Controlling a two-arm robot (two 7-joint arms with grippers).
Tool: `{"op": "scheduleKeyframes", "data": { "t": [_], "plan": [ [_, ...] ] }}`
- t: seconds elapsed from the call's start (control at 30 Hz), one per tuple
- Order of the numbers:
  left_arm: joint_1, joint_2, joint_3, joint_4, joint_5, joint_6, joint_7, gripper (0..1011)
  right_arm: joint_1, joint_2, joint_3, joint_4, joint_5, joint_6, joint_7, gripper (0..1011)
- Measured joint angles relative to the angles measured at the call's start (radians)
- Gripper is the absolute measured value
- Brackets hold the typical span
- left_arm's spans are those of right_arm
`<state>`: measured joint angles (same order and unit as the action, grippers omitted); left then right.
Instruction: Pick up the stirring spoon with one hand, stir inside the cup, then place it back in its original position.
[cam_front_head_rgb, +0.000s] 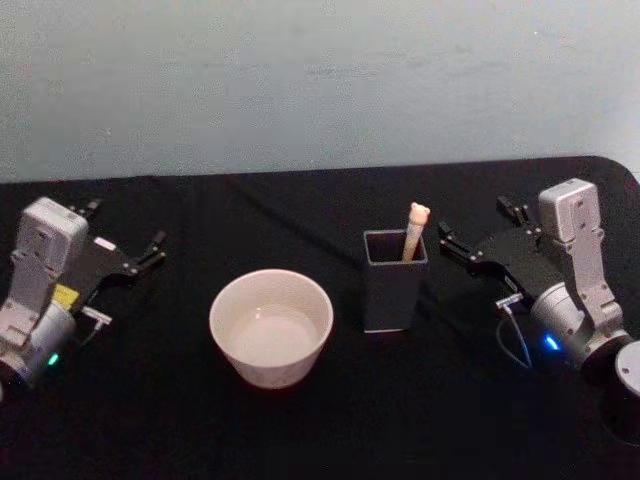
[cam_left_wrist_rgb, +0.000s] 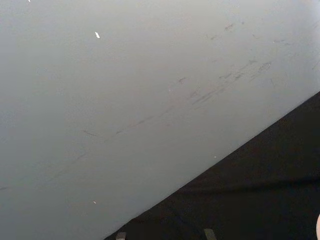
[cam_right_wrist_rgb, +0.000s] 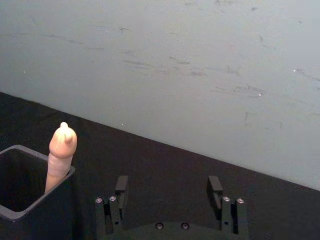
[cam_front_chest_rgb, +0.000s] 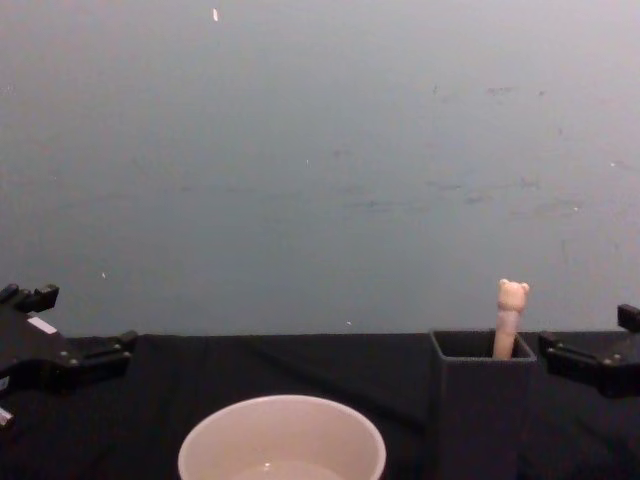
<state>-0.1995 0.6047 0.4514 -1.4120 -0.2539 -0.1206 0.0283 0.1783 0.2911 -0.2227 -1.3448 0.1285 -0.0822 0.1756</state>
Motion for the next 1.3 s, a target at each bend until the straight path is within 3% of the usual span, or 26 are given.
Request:
{"op": "scheduleKeyframes", "data": {
  "t": [1.3],
  "plan": [
    [0.0, 0.0, 0.0, 0.0, 0.0, 0.0, 0.0, 1001, 0.0, 0.0, 0.0, -0.001, 0.001, -0.001, 0.0, 1000]
  ]
}}
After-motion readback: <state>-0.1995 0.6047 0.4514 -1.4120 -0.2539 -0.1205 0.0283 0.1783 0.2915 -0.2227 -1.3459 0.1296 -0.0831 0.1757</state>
